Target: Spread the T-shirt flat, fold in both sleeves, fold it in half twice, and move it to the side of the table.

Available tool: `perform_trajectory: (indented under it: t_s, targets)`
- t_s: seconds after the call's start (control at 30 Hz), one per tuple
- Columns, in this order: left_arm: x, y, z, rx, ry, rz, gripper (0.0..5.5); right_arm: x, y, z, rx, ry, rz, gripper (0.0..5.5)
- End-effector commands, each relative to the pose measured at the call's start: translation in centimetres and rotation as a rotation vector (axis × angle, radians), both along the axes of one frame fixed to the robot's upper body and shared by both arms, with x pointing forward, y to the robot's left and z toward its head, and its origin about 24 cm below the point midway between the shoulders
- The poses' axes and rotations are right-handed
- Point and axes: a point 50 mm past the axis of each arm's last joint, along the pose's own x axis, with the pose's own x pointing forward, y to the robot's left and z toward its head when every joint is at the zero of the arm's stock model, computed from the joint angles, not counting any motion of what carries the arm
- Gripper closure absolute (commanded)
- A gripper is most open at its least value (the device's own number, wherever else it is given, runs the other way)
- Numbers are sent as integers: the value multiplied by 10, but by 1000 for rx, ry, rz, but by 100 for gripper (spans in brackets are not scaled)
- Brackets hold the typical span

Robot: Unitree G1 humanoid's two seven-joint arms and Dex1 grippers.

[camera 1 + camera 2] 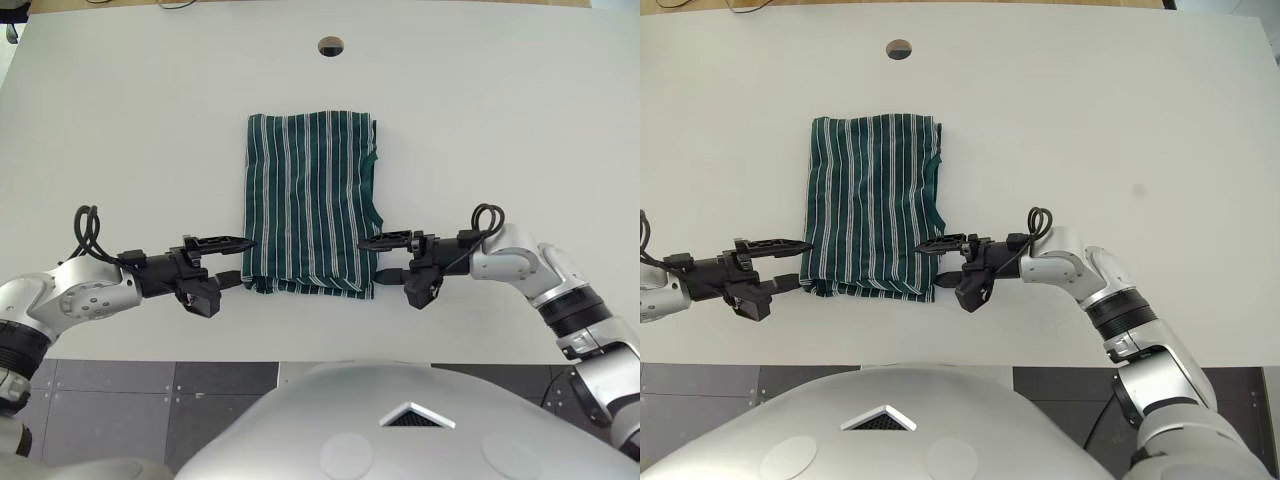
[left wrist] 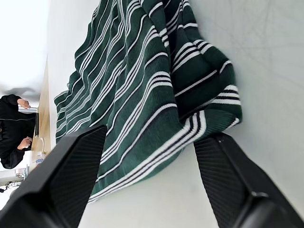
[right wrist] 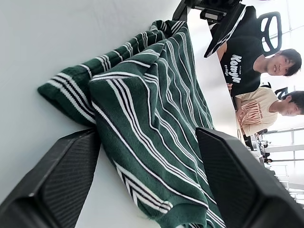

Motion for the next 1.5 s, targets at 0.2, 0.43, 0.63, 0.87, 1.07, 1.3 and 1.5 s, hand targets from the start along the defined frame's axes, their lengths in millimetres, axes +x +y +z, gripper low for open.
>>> perform_trajectory:
  t_s: [0.2, 0.43, 0.63, 0.87, 1.07, 1.3, 1.5]
  targets:
    - [-23, -2, -25, 109, 158, -41, 360, -24, -12, -46, -271, 149, 24, 342]
    - [-24, -1, -27, 112, 165, -33, 483, -21, -11, -45, -253, 142, 14, 494]
    - [-21, -4, -24, 92, 155, -29, 536, -16, -7, -40, -221, 136, 7, 540]
    - [-24, -29, -6, -124, 345, 122, 536, -16, -15, -20, -108, 443, -120, 540]
    - [-46, -50, 50, -267, 1033, 180, 536, -26, -47, 36, -44, 936, -154, 540]
    - [-55, -38, 42, -348, 1113, 212, 536, -34, -59, 59, -37, 1075, -191, 540]
    - [-26, -7, 19, -456, 905, 363, 536, 15, -33, 68, 157, 874, -315, 540]
